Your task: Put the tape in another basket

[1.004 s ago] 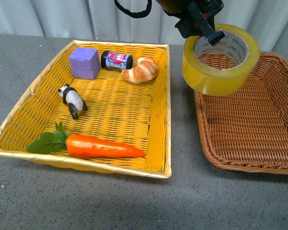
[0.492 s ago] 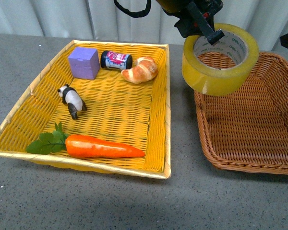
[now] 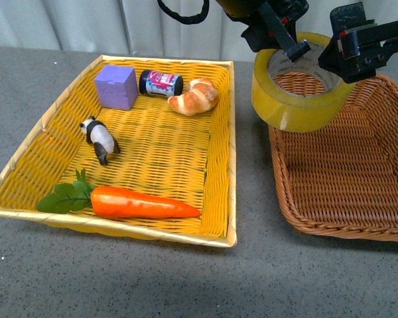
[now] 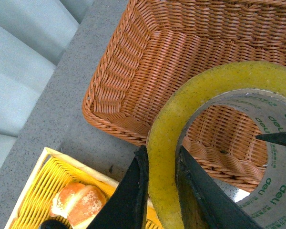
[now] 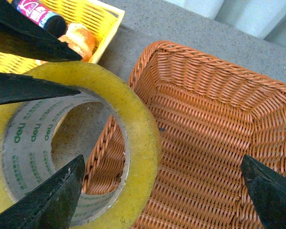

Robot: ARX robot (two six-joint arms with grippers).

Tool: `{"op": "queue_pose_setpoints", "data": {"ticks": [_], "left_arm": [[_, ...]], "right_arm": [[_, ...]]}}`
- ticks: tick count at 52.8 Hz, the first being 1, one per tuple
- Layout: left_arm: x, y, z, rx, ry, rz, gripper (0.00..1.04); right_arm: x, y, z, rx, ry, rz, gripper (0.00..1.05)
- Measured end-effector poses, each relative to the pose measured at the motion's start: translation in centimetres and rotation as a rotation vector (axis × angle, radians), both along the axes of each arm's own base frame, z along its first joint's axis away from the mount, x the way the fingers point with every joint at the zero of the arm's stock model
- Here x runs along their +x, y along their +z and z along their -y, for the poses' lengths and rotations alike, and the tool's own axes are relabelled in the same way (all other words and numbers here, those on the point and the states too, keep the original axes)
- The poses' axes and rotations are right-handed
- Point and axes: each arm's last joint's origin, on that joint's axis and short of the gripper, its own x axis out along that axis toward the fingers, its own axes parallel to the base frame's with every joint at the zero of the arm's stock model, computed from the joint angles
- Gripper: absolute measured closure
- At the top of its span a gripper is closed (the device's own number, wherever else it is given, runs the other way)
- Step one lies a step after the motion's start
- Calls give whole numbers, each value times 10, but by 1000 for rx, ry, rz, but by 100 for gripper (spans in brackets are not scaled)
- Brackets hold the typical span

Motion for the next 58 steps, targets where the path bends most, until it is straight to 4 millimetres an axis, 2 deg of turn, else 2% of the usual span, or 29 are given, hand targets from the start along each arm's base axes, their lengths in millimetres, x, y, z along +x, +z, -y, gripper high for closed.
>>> {"op": "queue_pose_setpoints", "data": {"ticks": [8, 10, 38, 51, 58], "left_arm": [[0, 0, 0, 0, 1, 0, 91], [0, 0, 0, 0, 1, 0, 91], [0, 0, 0, -8, -7, -5, 91], [0, 0, 1, -6, -7, -4, 91], [0, 0, 1, -6, -6, -3, 70]], "right_arm": [[4, -6, -3, 22, -20, -25, 9], [5, -7, -3, 25, -29, -28, 12], [4, -9, -4, 139, -103, -65, 90], [5, -9, -3, 142, -112, -75, 91], [5, -11, -1, 108, -129, -69, 91]]}}
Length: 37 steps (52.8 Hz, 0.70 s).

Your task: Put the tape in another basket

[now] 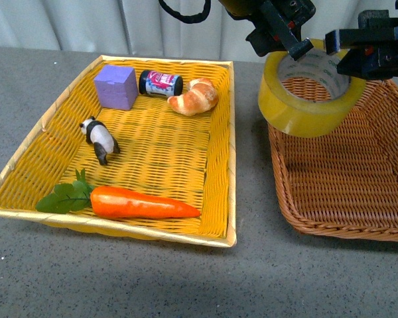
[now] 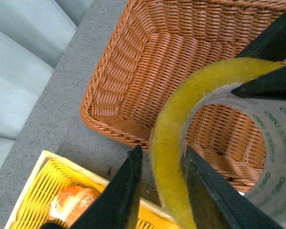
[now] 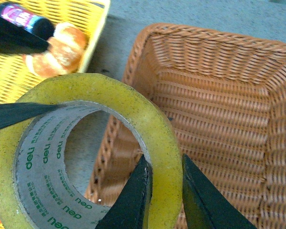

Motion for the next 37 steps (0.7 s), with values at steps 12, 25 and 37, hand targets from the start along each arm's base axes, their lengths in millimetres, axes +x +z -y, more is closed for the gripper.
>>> {"op": "queue_pose_setpoints", "data": {"ticks": [12, 25, 37], "left_arm": [[3, 0, -2, -4, 117, 55, 34], [10, -3, -29, -114, 437, 131, 6], [16, -12, -86, -233, 834, 180, 6]], "right_arm": [[4, -9, 10, -42, -46, -15, 91], [11, -28, 27, -51, -99, -51, 91], [17, -65, 45, -46, -161, -122, 91]]}}
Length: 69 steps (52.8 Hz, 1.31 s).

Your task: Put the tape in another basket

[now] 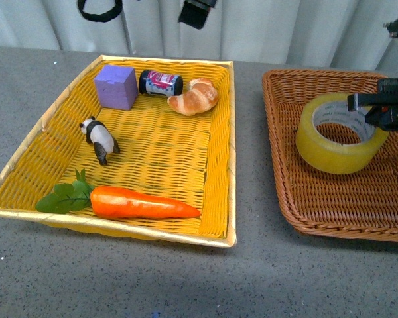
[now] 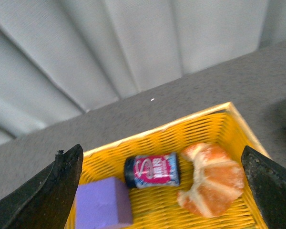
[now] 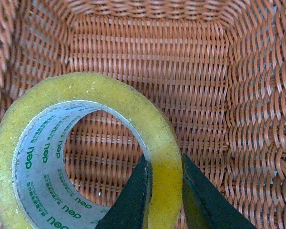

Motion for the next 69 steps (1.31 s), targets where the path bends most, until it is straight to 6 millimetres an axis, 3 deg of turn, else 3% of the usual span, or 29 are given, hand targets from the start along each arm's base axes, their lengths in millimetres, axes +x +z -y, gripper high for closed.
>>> {"op": "queue_pose_setpoints", "data": {"ticks": [9, 22, 33, 41, 46, 55, 59, 64, 69], "left_arm": [[-6, -11, -19, -51, 91, -24, 6], [-5, -12, -24, -94, 149, -21, 6], [-5, -3, -22, -144, 228, 69, 6], [-19, 11, -30, -170, 329, 164, 6], [-37, 19, -33, -176, 394, 244, 6], [-64, 20, -29, -175, 494, 265, 6], [-66, 17, -28, -181, 471, 260, 7], [-82, 17, -36, -294, 232, 320, 23], [-108, 12, -55, -324, 152, 340, 39]], "right_arm": [[3, -26, 7, -15, -25, -33, 91], [4, -29, 11, -9, -26, -18, 89], [-3, -21, 11, 15, -25, 72, 55], [-18, 14, 11, -1, -17, 264, 25], [-32, 35, 13, -95, -39, 424, 7], [-46, 52, 15, -122, -51, 557, 9], [-54, 51, 19, -51, -23, 705, 20], [-76, 47, 21, -21, -36, 808, 37], [-97, 46, 23, -13, -49, 818, 53]]}}
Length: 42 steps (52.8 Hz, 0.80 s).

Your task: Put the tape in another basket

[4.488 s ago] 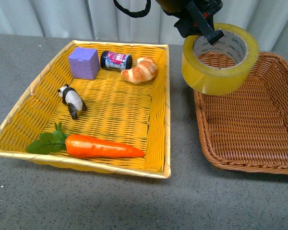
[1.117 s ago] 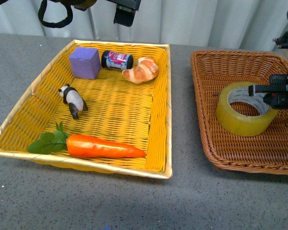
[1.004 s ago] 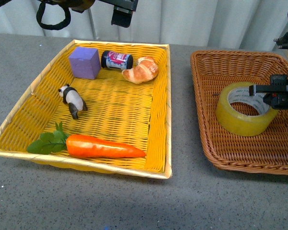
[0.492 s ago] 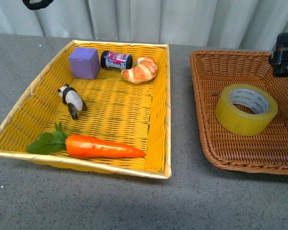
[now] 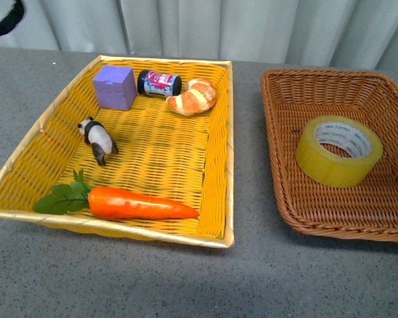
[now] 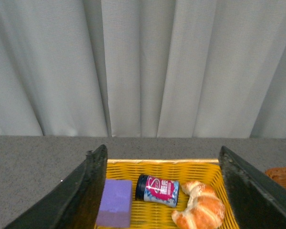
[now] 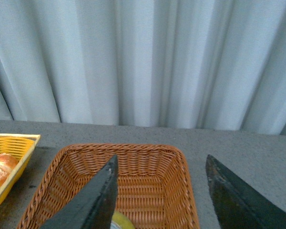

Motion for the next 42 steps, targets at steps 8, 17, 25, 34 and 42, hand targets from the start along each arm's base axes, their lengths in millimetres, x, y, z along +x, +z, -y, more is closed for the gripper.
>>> {"op": "queue_pose_setpoints", "data": {"ticks": [8, 17, 25, 34, 42], "left_arm": [[-49, -11, -30, -6, 2, 0, 72], [-87, -23, -48, -13, 10, -18, 101], [-115, -27, -58, -14, 0, -10, 101], [-137, -32, -66, -14, 8, -14, 101], [-156, -44, -76, -14, -11, -21, 101]], "right_arm": [[-34, 3, 0, 4, 1, 15, 85], [-60, 2, -1, 6, 6, 6, 104], [-82, 2, 0, 8, 6, 5, 104], [-98, 2, -1, 9, 6, 5, 104], [-111, 3, 0, 10, 6, 8, 104]]}}
